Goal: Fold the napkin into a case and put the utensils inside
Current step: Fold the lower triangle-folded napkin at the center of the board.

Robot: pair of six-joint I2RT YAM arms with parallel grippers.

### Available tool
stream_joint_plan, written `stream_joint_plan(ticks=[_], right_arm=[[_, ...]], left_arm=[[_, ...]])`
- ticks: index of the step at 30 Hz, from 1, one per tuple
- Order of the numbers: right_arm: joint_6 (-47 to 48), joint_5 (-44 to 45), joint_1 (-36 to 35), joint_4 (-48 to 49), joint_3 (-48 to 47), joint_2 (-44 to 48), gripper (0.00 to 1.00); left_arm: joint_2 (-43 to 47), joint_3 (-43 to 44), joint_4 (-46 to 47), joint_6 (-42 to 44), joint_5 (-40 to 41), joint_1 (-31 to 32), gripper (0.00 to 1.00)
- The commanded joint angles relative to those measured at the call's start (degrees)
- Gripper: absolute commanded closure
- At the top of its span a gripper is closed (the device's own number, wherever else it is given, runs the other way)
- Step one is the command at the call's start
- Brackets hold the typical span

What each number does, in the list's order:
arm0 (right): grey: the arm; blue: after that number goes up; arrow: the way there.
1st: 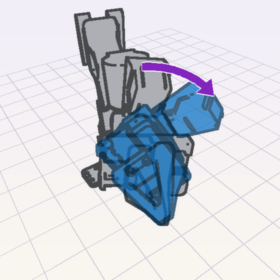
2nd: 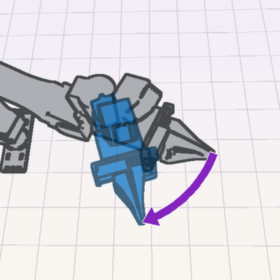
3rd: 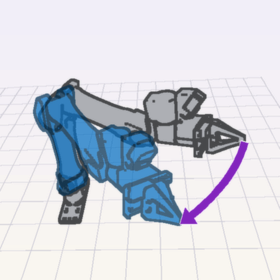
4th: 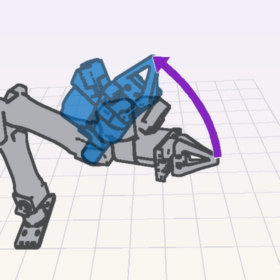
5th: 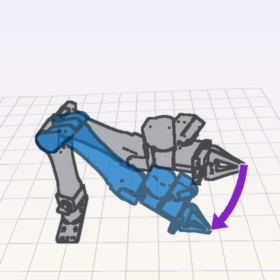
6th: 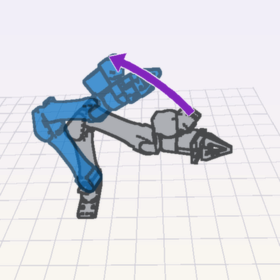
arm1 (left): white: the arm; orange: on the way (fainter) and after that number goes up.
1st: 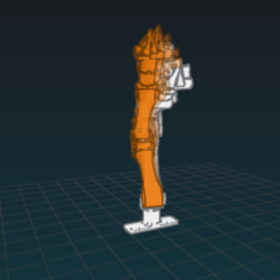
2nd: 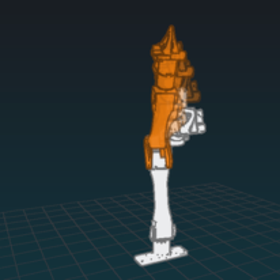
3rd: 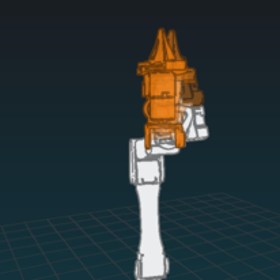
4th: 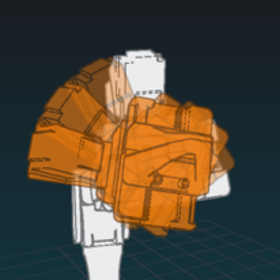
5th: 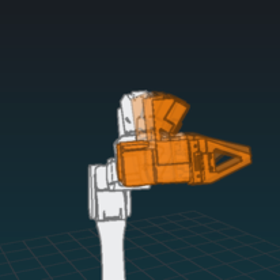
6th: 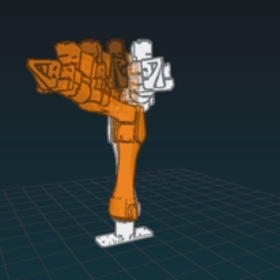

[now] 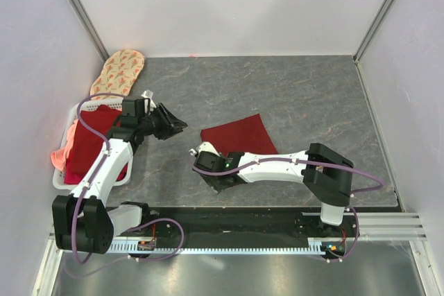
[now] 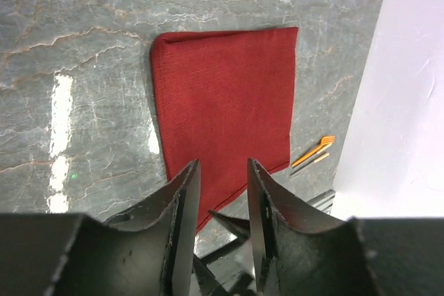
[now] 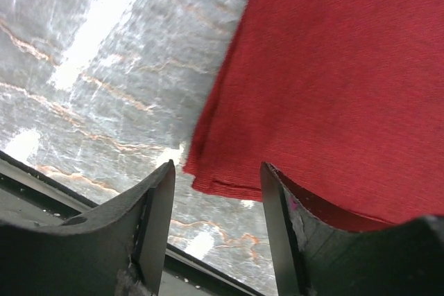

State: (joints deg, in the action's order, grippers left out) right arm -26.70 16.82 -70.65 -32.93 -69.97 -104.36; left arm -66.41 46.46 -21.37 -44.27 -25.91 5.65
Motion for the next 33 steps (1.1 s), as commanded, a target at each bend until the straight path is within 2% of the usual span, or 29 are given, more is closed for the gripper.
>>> stream_joint_plan(ticks=[1, 5, 13, 20, 26, 33], right_arm=[[-1.25, -0.65, -0.98, -0.29, -2.27, -1.90, 0.41], [-2.04, -0.73, -1.24, 0.14, -1.83, -2.96, 0.43], [-3.01, 2.34, -1.94, -0.91, -1.83, -6.12, 0.59], [-3.80, 3.66, -2.21, -1.00, -2.88, -4.02, 0.83], [-4.32, 3.75, -1.33, -1.00, -3.68, -0.33, 1.00], [-6.35, -1.78, 1.57, 3.48, 2.11, 8.45, 1.00]], left_arm=[[1.37, -0.49, 3.17, 1.38, -2.39, -0.90, 0.58], [1.37, -0.58, 3.35, 1.47, -2.74, -1.17, 0.57], [1.20, -0.75, 3.70, 1.56, -2.57, -1.61, 0.54], [-2.66, 0.13, 4.31, 2.61, -4.93, -1.69, 0.42], [-6.27, -0.49, 6.16, 1.74, -8.54, -1.43, 0.39], [-10.92, -3.21, 11.86, -2.31, -12.84, 0.32, 0.34]])
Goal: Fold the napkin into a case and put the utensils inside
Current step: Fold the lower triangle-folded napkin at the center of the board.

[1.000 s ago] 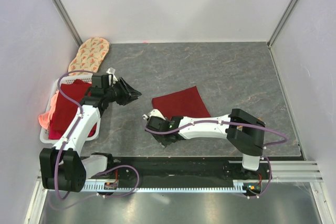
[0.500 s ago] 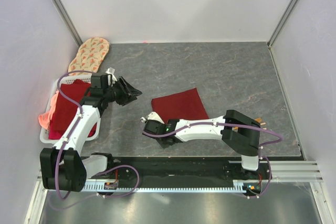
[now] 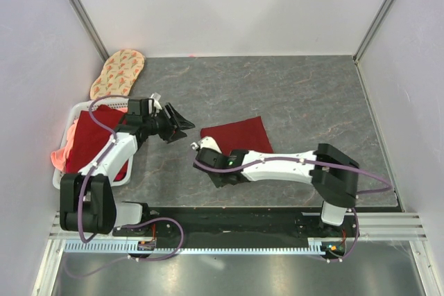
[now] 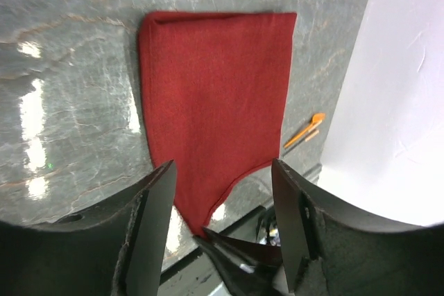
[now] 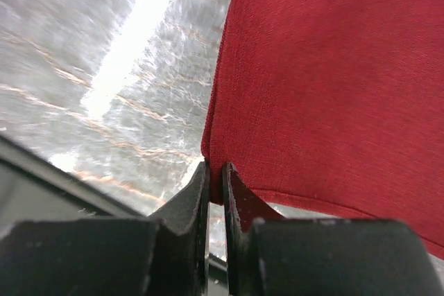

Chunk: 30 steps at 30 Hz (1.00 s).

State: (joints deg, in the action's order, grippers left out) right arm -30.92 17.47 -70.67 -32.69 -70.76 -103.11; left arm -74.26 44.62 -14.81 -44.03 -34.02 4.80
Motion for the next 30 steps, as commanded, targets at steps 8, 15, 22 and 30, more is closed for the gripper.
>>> stream_joint_plan(ticks=[8, 15, 22, 30], right_arm=[[-4.94, -7.01, 4.22, 8.60, 9.06, 13.98, 1.00], [-7.40, -12.19, 8.97, 13.35, 15.03, 21.09, 1.00], [-8.90, -15.80, 13.63, 16.69, 19.61, 26.29, 1.00], [-9.34, -17.39, 16.97, 18.27, 22.95, 30.07, 1.00]], left_arm=[[-6.69, -0.76, 7.95, -6.85, 0.97, 3.37, 0.33], [-7.74, -2.17, 9.80, -7.91, 3.44, 4.08, 0.35], [-9.06, -4.10, 11.73, -9.49, 3.70, 4.43, 0.38], [-13.80, -2.44, 12.61, -8.18, 3.52, 5.48, 0.39]])
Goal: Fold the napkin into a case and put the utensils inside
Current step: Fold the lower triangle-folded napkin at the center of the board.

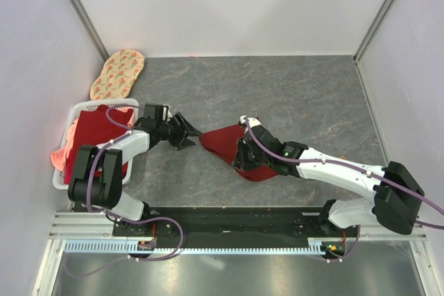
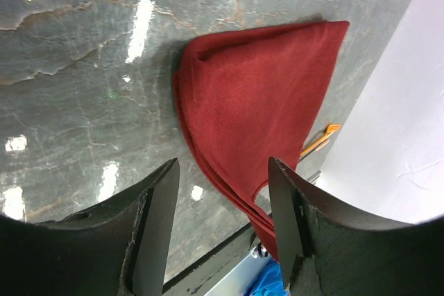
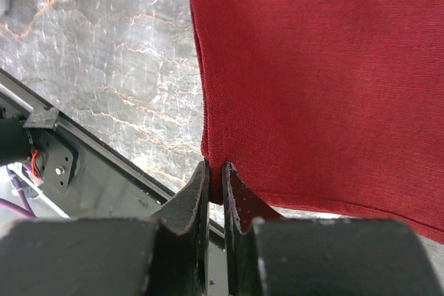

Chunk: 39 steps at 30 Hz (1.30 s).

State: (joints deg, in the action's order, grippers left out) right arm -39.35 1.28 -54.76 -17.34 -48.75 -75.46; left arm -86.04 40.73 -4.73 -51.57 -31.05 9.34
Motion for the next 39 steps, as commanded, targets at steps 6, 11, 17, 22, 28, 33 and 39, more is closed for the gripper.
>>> stream_joint_plan(ticks=[6, 11, 17, 22, 28, 33, 39], right_arm=[[-1.08, -3.39, 2.46, 3.72, 2.08, 3.56, 1.00], [-0.99, -4.44, 2.91, 4.16, 2.78, 4.36, 1.00], [-1.34, -5.23, 3.17, 4.77, 3.84, 4.88, 1.00], [-1.60, -6.02, 3.17, 5.65, 4.89, 5.50, 1.00], [-0.99, -9.10, 3.17, 6.27, 5.51, 5.06, 1.00], [-0.72, -14.53, 2.38, 9.24, 9.63, 4.89, 1.00], [-3.88, -17.97, -3.32, 16.79, 15.61, 1.29, 1.00]], left_arm=[[-4.84, 1.37, 3.50, -1.60, 1.25, 2.87, 0.38], [-6.94, 2.50, 4.56, -2.22, 1.78, 3.66, 0.38], [-11.07, 5.06, 6.49, -2.39, 2.48, 5.16, 0.42], [-12.13, 5.59, 6.84, -2.39, 3.27, 5.42, 0.54], [-9.86, 7.60, 2.11, 0.85, 7.13, 5.33, 0.83], [-4.85, 9.72, -6.25, 5.42, 14.16, 5.51, 0.93], [-0.45, 12.53, -14.32, 10.43, 24.53, 9.28, 0.96]])
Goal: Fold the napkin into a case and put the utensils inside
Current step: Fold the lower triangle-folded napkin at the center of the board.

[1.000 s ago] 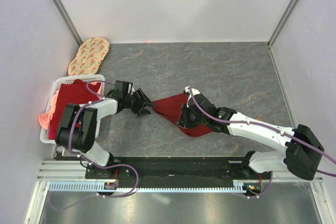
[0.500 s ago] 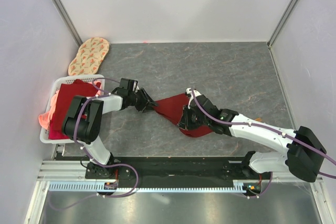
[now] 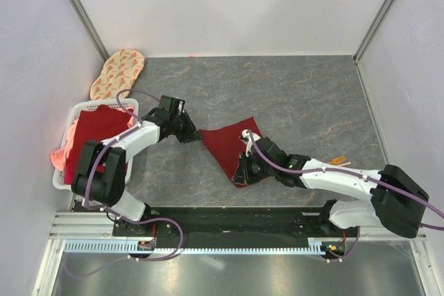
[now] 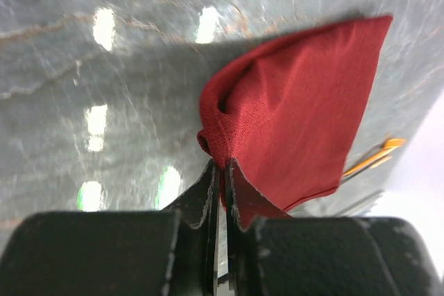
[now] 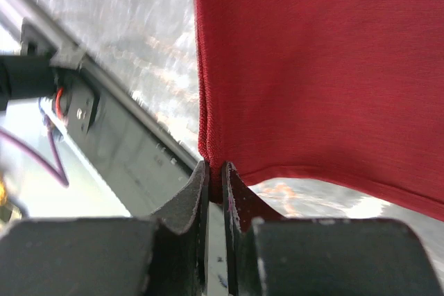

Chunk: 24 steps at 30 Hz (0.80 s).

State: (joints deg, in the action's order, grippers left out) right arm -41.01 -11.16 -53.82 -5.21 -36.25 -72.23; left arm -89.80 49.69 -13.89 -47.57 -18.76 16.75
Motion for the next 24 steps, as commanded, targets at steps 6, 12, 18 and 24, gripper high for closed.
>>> stream_joint_plan(ticks=[6, 12, 18, 24], right_arm=[[-7.68, -8.80, -5.24, 14.97, 9.70, -1.17, 1.00], [-10.66, -9.49, -3.57, 17.51, 14.09, 5.24, 1.00], [-11.72, -10.55, -1.11, 18.48, 18.13, 7.89, 1.00], [-12.34, -10.64, 1.70, 17.87, 21.22, 9.65, 1.00]], left_arm=[[0.07, 11.64, -13.08, 5.30, 22.27, 8.46, 0.98], [-4.50, 21.48, -16.69, 1.96, 28.16, 12.42, 0.98], [-10.74, 29.84, -19.24, -0.42, 30.18, 15.76, 0.98], [-14.87, 35.20, -20.74, -1.65, 32.30, 19.02, 0.98]])
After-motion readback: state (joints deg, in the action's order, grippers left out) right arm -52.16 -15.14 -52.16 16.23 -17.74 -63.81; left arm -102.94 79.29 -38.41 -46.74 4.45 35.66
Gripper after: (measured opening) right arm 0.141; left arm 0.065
